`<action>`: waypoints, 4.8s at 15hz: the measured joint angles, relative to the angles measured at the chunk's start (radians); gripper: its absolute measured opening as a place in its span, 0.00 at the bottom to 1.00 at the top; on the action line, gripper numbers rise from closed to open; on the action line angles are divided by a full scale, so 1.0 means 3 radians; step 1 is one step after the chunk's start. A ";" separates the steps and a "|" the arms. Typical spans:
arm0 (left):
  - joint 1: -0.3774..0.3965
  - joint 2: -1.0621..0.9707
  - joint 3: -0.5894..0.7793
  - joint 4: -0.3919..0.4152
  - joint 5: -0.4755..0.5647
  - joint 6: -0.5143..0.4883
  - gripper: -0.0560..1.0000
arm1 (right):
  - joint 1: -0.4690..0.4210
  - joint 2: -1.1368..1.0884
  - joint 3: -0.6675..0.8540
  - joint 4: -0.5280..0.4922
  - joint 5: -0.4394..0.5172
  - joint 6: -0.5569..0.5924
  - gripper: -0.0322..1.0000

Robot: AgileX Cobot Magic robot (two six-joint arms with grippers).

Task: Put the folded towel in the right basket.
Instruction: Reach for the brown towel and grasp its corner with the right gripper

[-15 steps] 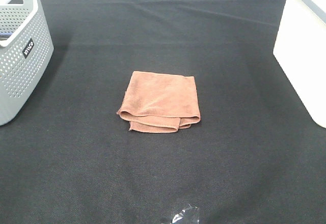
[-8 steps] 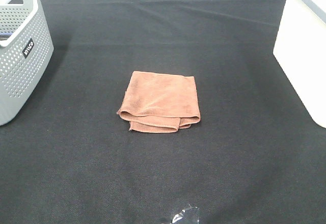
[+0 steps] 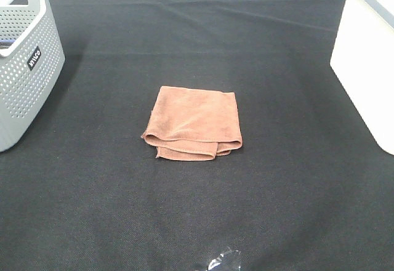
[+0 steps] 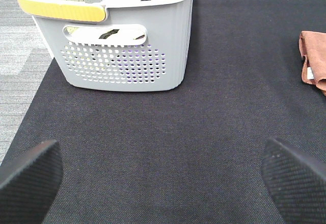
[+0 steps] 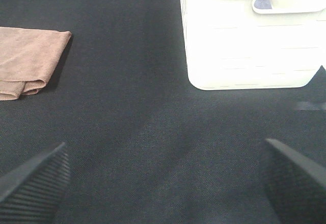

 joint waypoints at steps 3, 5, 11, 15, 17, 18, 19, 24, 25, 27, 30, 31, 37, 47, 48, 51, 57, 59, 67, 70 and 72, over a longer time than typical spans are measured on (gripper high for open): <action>0.0000 0.0000 0.0000 0.0000 0.0000 0.0000 0.99 | 0.0000 0.0000 0.0000 0.0000 0.0000 0.0000 0.97; 0.0000 0.0000 0.0000 0.0000 0.0000 0.0000 0.99 | 0.0000 0.0000 0.0000 0.0000 0.0000 0.0000 0.97; 0.0000 0.0000 0.0000 0.0000 0.0000 0.0007 0.99 | 0.0000 0.1327 -0.0833 0.0167 0.0213 0.0367 0.97; 0.0000 0.0000 0.0000 0.0000 0.0000 0.0007 0.99 | 0.0000 0.2813 -0.1703 0.0307 0.0217 0.0400 0.97; 0.0000 0.0000 0.0000 0.0000 -0.0003 0.0007 0.99 | 0.0000 0.3327 -0.1900 0.0733 0.0193 0.0350 0.97; 0.0000 0.0000 0.0000 0.0000 -0.0003 0.0007 0.99 | 0.0000 0.3507 -0.1963 0.0927 0.0177 0.0307 0.97; 0.0000 0.0000 0.0000 0.0000 -0.0003 0.0007 0.99 | 0.0000 0.3687 -0.2023 0.1077 0.0133 0.0243 0.97; 0.0000 0.0000 0.0000 0.0000 -0.0003 0.0007 0.99 | 0.0617 0.4770 -0.2443 0.1303 -0.0510 0.0200 0.97; 0.0000 0.0000 0.0000 0.0000 -0.0003 0.0007 0.99 | 0.0800 0.5053 -0.2567 0.1327 -0.0567 0.0200 0.97; 0.0000 0.0000 0.0000 0.0000 -0.0003 0.0007 0.99 | 0.1000 0.5680 -0.2810 0.1453 -0.0623 0.0180 0.97; 0.0000 0.0000 0.0000 0.0000 -0.0003 0.0007 0.99 | 0.1007 0.6203 -0.2877 0.1707 -0.0920 0.0037 0.97; 0.0000 0.0000 0.0000 0.0000 -0.0003 0.0007 0.99 | 0.1007 0.6327 -0.2877 0.1750 -0.1020 0.0020 0.97; 0.0000 0.0000 0.0000 0.0000 -0.0003 0.0007 0.99 | 0.0923 0.6967 -0.3110 0.1767 -0.1177 -0.0007 0.97; 0.0000 0.0000 0.0000 -0.0007 -0.0003 0.0010 0.99 | 0.0893 0.7363 -0.3137 0.1810 -0.1500 -0.0027 0.93; 0.0000 0.0000 0.0000 -0.0007 -0.0003 0.0010 0.99 | 0.0893 0.7363 -0.3137 0.1823 -0.1500 -0.0027 0.93; 0.0000 0.0000 0.0000 -0.0007 -0.0003 0.0010 0.99 | 0.0910 0.7367 -0.3137 0.2003 -0.1503 -0.0147 0.93; 0.0000 0.0000 0.0000 -0.0007 -0.0003 0.0020 0.99 | 0.0940 0.7527 -0.3187 0.2377 -0.1457 -0.0357 0.90; 0.0000 0.0000 0.0000 -0.0007 -0.0003 0.0020 0.99 | 0.0983 0.7557 -0.3203 0.2467 -0.1503 -0.0367 0.88; 0.0000 0.0000 0.0000 -0.0007 -0.0003 0.0027 0.99 | 0.1347 0.7787 -0.3227 0.3323 -0.1577 -0.0907 0.53; 0.0000 0.0000 0.0000 -0.0007 -0.0003 0.0037 0.99 | 0.1373 0.7810 -0.3213 0.3340 -0.1580 -0.1007 0.19; 0.0000 0.0000 0.0000 -0.0007 -0.0003 0.0037 0.99 | 0.1380 0.7737 -0.3187 0.3287 -0.1593 -0.1093 0.18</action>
